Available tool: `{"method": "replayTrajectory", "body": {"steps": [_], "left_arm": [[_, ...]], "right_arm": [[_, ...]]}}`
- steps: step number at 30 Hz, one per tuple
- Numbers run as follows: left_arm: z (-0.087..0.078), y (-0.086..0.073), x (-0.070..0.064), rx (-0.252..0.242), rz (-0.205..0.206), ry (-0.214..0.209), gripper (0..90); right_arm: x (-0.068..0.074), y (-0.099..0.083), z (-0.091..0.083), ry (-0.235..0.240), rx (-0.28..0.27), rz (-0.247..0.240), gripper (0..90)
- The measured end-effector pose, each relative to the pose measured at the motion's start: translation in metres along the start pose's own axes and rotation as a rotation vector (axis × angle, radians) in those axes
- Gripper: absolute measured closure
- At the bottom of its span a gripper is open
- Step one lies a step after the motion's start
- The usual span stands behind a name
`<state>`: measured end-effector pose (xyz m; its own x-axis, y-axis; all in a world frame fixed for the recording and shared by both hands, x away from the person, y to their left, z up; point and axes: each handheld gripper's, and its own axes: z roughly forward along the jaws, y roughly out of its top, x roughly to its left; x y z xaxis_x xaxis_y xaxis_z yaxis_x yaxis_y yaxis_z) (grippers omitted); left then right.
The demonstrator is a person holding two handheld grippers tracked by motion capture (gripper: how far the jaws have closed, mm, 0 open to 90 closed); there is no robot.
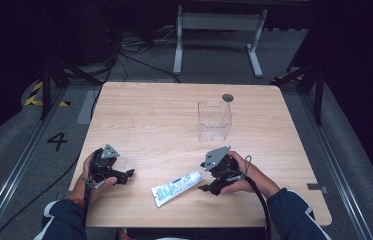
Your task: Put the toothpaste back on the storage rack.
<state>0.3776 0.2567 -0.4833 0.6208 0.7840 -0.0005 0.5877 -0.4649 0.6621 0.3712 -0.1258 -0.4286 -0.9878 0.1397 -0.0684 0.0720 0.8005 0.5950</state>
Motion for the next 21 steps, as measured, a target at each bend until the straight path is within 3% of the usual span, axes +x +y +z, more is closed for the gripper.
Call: {"method": "replayTrajectory", "body": {"steps": [13,16,21], "left_arm": [[0.000,0.000,0.000,0.001,-0.001,0.004,0.5],[-0.001,0.000,-0.001,0.002,-0.003,0.010,0.6],[-0.002,-0.002,-0.002,-0.003,-0.001,0.019,0.6]], "right_arm": [[0.003,0.028,0.033,0.085,0.044,-0.079,27.2],[0.008,0.036,0.045,0.094,0.080,-0.120,25.6],[0.010,0.043,0.058,0.127,0.131,-0.137,25.3]]}}
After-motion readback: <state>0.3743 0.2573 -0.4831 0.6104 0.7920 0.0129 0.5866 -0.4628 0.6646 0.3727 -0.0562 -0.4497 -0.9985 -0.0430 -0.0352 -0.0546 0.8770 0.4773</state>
